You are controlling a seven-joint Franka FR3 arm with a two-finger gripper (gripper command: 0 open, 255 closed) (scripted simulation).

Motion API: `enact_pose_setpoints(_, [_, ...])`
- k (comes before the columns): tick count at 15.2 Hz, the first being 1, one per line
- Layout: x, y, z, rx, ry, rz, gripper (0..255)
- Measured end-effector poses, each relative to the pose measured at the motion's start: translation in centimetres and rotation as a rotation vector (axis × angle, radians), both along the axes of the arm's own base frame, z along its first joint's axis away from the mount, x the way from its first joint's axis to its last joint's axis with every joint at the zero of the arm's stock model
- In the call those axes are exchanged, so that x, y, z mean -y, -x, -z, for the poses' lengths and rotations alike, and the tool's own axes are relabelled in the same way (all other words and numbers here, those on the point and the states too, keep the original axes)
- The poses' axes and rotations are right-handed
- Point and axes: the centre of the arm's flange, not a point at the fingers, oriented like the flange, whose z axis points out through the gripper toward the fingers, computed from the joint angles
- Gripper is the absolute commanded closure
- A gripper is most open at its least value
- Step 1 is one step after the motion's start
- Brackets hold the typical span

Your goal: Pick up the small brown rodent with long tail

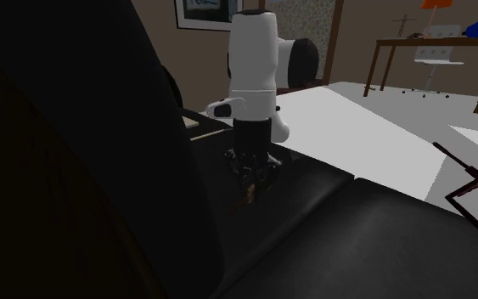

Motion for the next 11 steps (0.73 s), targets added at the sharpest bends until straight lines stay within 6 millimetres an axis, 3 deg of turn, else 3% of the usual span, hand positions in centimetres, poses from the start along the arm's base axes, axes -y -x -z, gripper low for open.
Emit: enact_pose_setpoints(11, [0.0, -0.1, -5.5, 0.000, 0.000, 0.000, 255])
